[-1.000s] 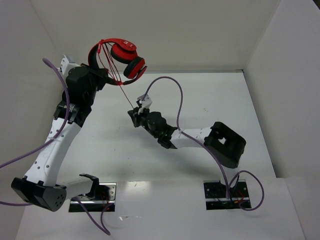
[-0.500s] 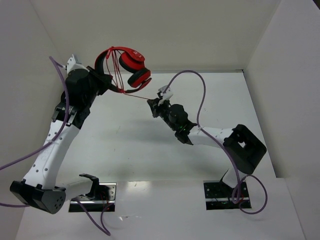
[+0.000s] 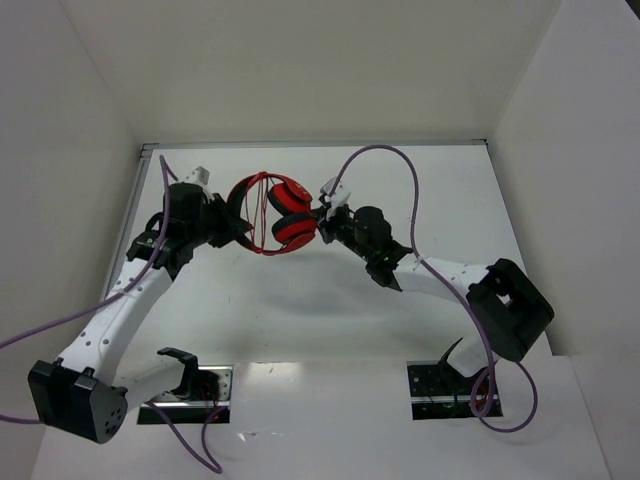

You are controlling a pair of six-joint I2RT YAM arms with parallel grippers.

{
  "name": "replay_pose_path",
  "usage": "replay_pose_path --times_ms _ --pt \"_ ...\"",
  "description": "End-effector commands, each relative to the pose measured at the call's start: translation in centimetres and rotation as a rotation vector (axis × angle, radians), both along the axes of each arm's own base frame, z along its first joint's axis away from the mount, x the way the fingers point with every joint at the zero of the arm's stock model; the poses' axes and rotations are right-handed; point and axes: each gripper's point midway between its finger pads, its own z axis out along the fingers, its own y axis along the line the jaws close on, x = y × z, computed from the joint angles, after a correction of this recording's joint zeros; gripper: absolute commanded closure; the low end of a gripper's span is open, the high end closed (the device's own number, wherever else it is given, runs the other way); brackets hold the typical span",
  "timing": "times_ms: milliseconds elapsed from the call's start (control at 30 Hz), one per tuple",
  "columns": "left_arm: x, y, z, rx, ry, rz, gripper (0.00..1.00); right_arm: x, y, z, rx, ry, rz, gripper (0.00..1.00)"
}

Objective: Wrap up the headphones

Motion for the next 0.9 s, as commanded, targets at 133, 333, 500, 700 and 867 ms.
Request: replay_pose_path --times_ms 133,333,500,700,867 --pt "-1.8 -3.1 0.0 0.038 -0.001 -0.345 1.0 0.5 -1.6 1.3 -0.001 -0.038 -0.032 0.99" --pt "-1.4 0.1 -3.5 0.261 0.113 -0.312 1.0 0.3 -2.5 0.6 -0.017 -0.003 -0.065 0.99" --pt "-0.5 3.8 -5.9 0.45 0.201 -0.202 1.0 -0.5 -4.1 -1.8 0.015 0.096 -0.13 0.99" --pt "0.5 5.8 -9.3 0.585 0.282 -0.183 1.0 -1.4 -4.6 -4.4 -0.015 0.172 -0.137 0.99" --pt "1.3 5.6 -12.4 0.626 0.34 -0.268 1.0 -1.1 -4.5 -7.6 -0.077 0.22 -0.139 0.99"
